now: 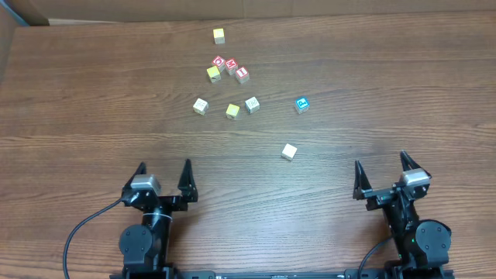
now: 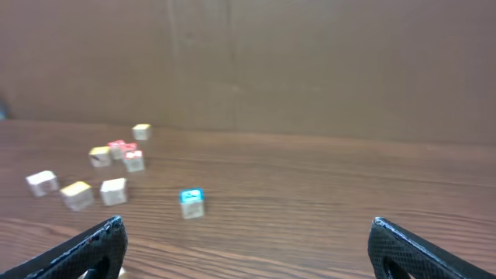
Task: Flip 5 blocks
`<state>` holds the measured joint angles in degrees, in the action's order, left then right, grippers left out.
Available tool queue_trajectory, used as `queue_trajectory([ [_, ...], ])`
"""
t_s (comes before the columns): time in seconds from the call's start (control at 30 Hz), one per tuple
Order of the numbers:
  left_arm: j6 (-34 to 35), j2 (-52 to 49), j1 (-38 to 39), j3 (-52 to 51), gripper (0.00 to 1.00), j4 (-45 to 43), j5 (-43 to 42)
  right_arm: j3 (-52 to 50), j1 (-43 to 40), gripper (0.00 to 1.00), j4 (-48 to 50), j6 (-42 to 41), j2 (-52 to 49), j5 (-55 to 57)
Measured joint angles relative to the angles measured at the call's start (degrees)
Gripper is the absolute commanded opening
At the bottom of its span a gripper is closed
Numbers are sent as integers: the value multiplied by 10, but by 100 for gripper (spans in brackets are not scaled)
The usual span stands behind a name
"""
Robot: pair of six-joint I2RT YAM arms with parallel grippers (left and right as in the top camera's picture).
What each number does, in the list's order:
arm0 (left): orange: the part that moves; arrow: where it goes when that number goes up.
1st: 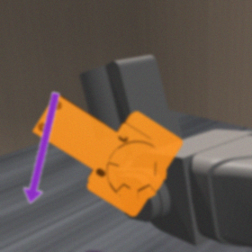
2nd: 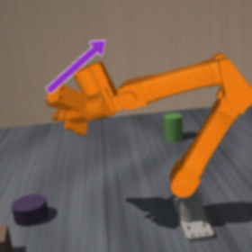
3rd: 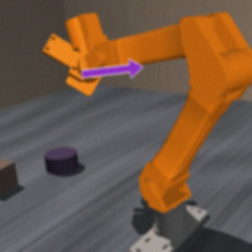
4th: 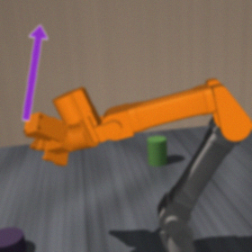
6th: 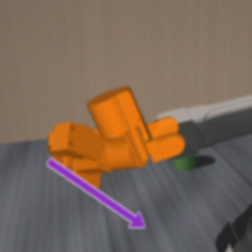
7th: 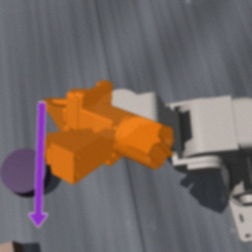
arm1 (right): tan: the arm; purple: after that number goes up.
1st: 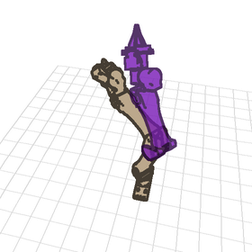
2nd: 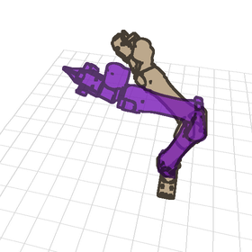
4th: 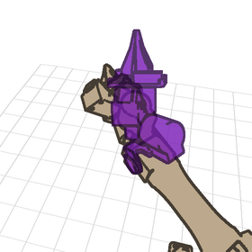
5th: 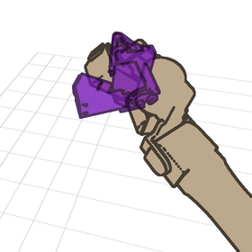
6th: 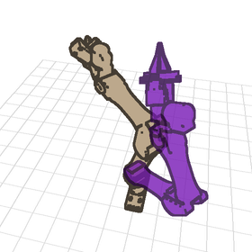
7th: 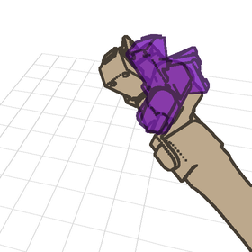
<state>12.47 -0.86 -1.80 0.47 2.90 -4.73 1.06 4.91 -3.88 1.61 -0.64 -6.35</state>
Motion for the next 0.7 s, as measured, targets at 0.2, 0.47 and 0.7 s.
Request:
queue_trajectory([
  [0.2, 0, 0, 0, 37, 100, 14, -68, 2, 0, 100, 8, -25, 0, -44],
  [0.47, 0, 0, 0, 255, 100, 135, -151, 135, 0, 100, -51, -37, 0, -105],
  [0.7, 0, 0, 0, 399, 100, 195, -175, 309, 0, 100, -185, -48, 0, -128],
])
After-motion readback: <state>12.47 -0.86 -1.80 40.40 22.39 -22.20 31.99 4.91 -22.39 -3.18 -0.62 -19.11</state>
